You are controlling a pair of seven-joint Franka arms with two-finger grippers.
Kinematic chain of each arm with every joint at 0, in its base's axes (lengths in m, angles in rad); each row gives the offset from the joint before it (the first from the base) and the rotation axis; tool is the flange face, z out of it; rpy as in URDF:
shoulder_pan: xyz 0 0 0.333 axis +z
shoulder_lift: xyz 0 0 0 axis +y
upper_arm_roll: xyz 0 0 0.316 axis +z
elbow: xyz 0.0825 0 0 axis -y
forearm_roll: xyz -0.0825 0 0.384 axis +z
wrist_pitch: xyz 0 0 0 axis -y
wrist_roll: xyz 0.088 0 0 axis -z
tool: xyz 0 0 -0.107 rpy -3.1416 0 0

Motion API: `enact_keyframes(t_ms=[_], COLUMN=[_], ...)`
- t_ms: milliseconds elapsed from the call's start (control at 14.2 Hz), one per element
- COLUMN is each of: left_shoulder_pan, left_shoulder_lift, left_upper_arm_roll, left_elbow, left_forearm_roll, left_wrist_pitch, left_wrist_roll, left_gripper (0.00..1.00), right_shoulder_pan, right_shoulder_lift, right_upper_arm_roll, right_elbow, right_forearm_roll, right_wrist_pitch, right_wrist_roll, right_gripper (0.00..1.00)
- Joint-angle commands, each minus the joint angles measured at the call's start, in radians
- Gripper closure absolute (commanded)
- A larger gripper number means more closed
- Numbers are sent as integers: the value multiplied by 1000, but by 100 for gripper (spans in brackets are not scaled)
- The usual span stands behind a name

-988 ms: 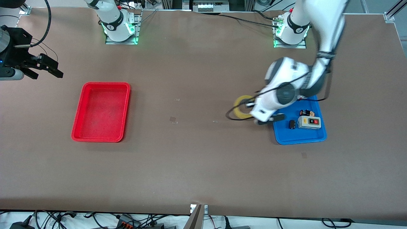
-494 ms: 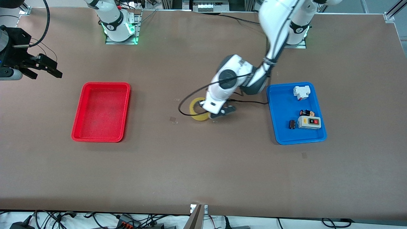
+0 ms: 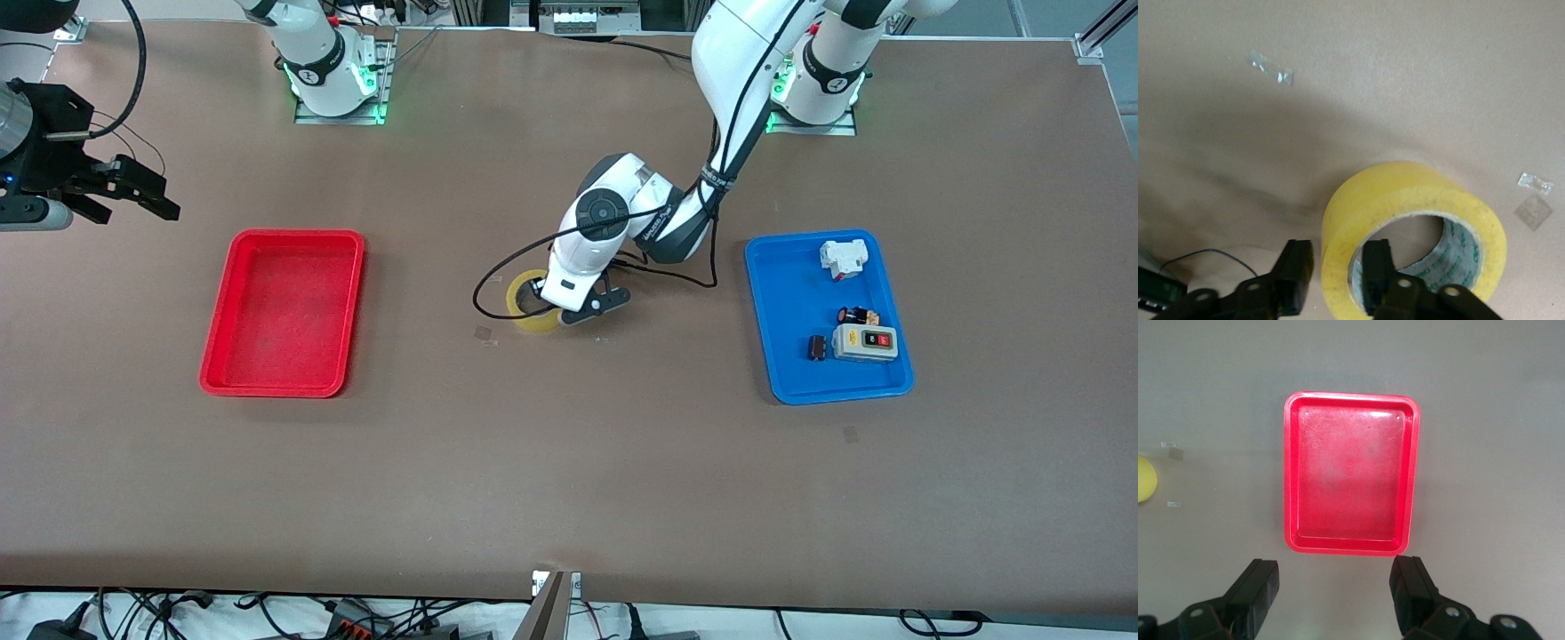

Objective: Place and move tape with both arms
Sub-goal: 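Release the tape with the left gripper while the right gripper reaches it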

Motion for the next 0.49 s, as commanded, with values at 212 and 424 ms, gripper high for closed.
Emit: enact_keyframes(t_ms=[212, 424], left_shoulder_pan=[38, 69], left_shoulder_lift=[-112, -204], left_upper_arm_roll=[64, 113], left_elbow=[28, 16], left_forearm_roll=[-7, 104], left_wrist_pitch=[-217, -364], left_wrist_roll=[4, 16], left_gripper=[0, 0], right_shoulder_pan=[32, 110], right_shoulder_lift=[40, 106], right_upper_arm_roll=[9, 9], right_elbow=[24, 18], right_forearm_roll=[4, 6], right_wrist_pitch=[-28, -25], right_wrist_roll=[-14, 1], right_gripper=[0, 0])
